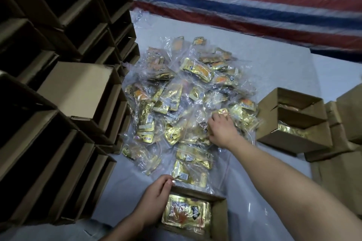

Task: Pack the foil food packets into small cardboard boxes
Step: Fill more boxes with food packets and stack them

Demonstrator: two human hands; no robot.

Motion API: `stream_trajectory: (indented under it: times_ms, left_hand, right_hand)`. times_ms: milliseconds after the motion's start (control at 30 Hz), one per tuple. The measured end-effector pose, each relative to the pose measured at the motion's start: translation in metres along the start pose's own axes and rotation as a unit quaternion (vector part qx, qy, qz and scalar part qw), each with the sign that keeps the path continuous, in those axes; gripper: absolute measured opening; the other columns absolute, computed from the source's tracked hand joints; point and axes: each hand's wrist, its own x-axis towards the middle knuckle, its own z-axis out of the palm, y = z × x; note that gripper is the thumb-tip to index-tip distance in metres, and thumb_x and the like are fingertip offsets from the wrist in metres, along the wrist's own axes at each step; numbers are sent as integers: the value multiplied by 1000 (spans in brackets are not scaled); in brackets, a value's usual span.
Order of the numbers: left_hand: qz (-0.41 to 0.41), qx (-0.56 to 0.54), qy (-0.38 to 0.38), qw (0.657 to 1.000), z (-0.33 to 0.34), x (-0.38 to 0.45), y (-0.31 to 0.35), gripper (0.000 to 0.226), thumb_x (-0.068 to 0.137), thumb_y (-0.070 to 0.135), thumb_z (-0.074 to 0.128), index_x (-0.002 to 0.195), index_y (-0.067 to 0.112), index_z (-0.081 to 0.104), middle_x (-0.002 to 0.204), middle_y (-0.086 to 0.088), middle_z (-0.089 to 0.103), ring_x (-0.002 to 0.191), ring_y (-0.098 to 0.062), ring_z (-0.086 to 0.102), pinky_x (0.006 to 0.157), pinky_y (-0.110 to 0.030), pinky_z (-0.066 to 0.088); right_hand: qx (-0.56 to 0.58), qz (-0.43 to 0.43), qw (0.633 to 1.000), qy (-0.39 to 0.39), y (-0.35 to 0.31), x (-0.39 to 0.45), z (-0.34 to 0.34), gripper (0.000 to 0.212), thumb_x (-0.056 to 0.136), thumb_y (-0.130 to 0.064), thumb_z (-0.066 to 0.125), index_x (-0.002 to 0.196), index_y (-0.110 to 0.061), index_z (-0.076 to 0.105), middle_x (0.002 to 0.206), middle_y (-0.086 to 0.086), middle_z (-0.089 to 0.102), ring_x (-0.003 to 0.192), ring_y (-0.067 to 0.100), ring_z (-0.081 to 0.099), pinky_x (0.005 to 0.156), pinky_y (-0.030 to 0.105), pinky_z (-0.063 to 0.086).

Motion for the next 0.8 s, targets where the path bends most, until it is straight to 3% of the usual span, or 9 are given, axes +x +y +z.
stream_trajectory:
  times_ms: [200, 300, 367, 467, 533, 600, 733, 800]
  left_hand:
    - [0, -11, 20, 1000, -11, 4, 24, 11, 99, 37, 51, 104, 42, 60, 105, 23, 65, 103, 8, 57, 79, -8, 42]
    - [16, -40, 57, 997, -17, 23, 58, 15, 100, 43, 45, 106, 41, 59, 106, 22, 64, 101, 9, 57, 78, -14, 42]
    - [9, -126, 90, 988, -18, 44, 87, 25, 103, 40, 39, 104, 30, 61, 106, 9, 65, 103, -5, 60, 79, -23, 45]
    - [-49, -220, 107, 968, -20, 77, 123, 36, 105, 39, 31, 108, 17, 60, 112, -5, 64, 104, -19, 61, 81, -30, 49]
    - [-84, -249, 55, 963, -22, 92, 136, 49, 103, 49, 30, 121, 11, 55, 121, -10, 62, 111, -24, 58, 100, -43, 46]
    - [-119, -293, -18, 949, -21, 98, 142, 66, 98, 61, 33, 131, 6, 49, 121, -12, 60, 109, -28, 59, 110, -50, 38]
    - [-146, -361, -167, 906, -7, 91, 155, 79, 91, 73, 32, 125, 8, 63, 122, -17, 66, 113, -35, 63, 95, -47, 50]
    - [-133, -386, -176, 896, 1, 85, 158, 74, 93, 70, 33, 118, 11, 70, 118, -17, 68, 109, -32, 66, 86, -42, 55]
  right_hand:
    - [57, 3, 998, 12, -5, -24, -12, 45, 88, -30, 62, 127, -16, 45, 128, 4, 45, 121, 20, 45, 112, 44, 36]
    - [92, -8, 995, 43, -14, -32, -20, 38, 87, -31, 61, 119, -18, 45, 120, 1, 43, 107, 14, 42, 105, 39, 43]
    - [158, 4, 985, 70, -21, -39, -25, 41, 86, -35, 64, 118, -19, 45, 117, -2, 41, 103, 12, 42, 100, 35, 45]
    - [354, 66, 927, 107, -34, -53, -42, 41, 83, -39, 70, 111, -22, 46, 107, -8, 41, 95, 8, 45, 85, 26, 41]
    - [449, 104, 879, 121, -42, -61, -53, 35, 82, -42, 72, 101, -26, 46, 101, -12, 41, 91, 3, 47, 74, 20, 38]
    - [511, 125, 843, 114, -49, -71, -62, 36, 82, -44, 73, 103, -29, 48, 103, -11, 46, 92, 3, 51, 69, 15, 38]
    - [640, 138, 751, 86, -65, -92, -70, 40, 77, -44, 75, 107, -34, 51, 107, -8, 62, 94, 3, 61, 70, 16, 47]
    - [654, 153, 734, 103, -72, -100, -66, 39, 80, -40, 76, 109, -36, 50, 111, -7, 61, 98, 3, 61, 73, 17, 47]
